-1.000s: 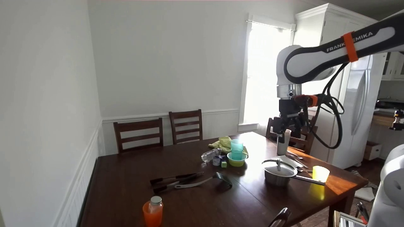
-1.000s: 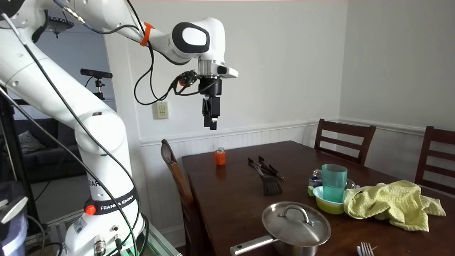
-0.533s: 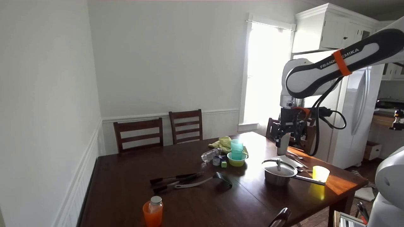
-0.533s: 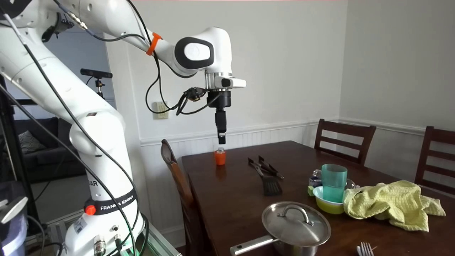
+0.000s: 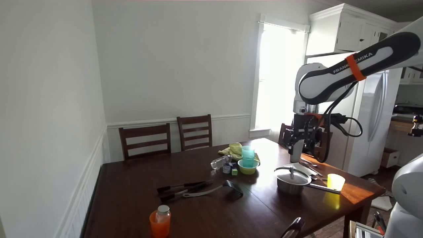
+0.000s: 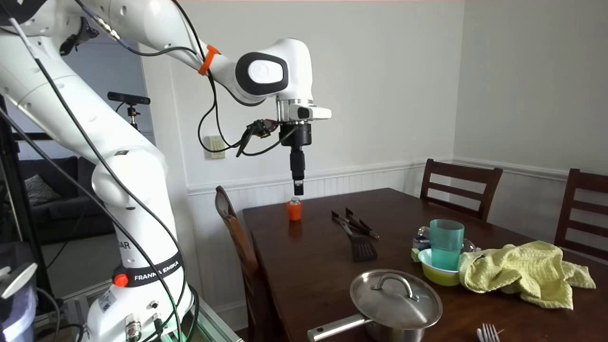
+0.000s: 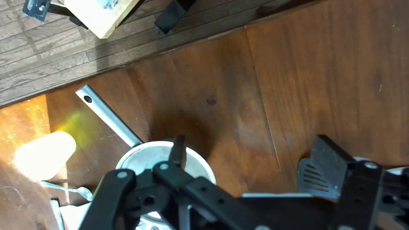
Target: Remove the lid from the pot and put it on the table to the left of the pot
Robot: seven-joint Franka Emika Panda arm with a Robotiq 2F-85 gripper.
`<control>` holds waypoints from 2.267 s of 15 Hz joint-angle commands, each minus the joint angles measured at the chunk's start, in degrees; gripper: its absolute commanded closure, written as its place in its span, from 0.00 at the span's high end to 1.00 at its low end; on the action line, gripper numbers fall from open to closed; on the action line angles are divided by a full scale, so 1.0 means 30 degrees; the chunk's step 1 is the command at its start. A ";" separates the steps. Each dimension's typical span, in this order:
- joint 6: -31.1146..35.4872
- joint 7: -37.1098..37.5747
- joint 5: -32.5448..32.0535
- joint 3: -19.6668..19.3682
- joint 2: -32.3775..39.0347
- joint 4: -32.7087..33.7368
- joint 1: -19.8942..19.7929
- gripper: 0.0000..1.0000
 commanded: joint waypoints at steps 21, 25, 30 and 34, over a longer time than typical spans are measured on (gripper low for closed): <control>1.1761 -0.0524 0.3310 -0.4071 1.1758 0.3236 -0.0754 1.00; 1.1545 -0.0302 0.2867 -0.4166 1.1593 0.3003 -0.0621 1.00; 1.2869 0.0159 0.3555 -0.4515 1.3329 0.4013 -0.0722 1.00; 1.3725 -0.0466 0.4888 -0.4587 1.4805 0.4780 -0.0634 1.00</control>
